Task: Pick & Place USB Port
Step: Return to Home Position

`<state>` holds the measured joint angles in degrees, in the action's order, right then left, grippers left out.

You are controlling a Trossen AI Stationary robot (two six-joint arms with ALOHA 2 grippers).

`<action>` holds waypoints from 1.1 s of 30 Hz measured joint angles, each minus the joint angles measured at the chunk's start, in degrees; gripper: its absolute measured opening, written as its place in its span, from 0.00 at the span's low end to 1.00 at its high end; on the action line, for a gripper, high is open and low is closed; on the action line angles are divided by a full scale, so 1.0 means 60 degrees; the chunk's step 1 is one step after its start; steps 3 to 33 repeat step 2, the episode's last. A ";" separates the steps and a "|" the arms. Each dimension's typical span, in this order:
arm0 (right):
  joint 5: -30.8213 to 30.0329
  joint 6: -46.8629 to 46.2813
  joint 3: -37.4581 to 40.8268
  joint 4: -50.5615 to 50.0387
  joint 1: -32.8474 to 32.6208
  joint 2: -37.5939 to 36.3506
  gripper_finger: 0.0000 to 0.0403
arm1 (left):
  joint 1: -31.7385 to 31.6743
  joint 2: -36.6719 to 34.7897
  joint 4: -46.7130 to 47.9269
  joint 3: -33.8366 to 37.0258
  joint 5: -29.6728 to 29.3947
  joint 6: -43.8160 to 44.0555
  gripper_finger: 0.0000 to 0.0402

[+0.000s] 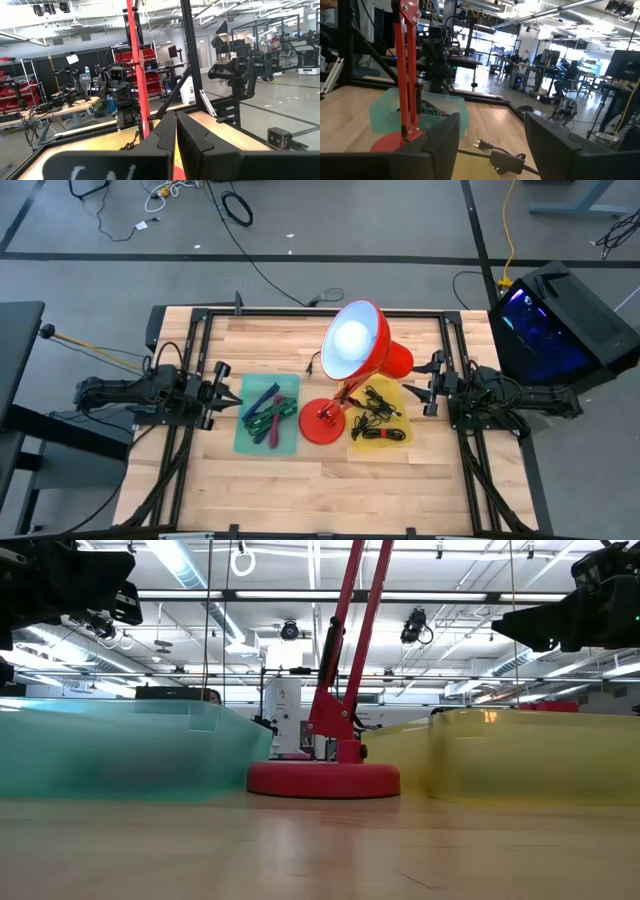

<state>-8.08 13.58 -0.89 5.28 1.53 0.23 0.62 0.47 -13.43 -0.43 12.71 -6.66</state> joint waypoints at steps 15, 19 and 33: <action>0.0000 0.0000 0.0000 0.0000 -0.0002 0.0000 0.55 | -0.0001 0.0000 0.0000 0.0000 0.0000 0.0004 0.05; 0.0000 0.0000 0.0000 0.0000 -0.0002 0.0000 0.55 | -0.0001 0.0000 0.0000 0.0000 0.0000 0.0004 0.05; 0.0000 0.0000 0.0000 0.0000 -0.0002 0.0000 0.55 | -0.0001 0.0000 0.0000 0.0000 0.0000 0.0004 0.05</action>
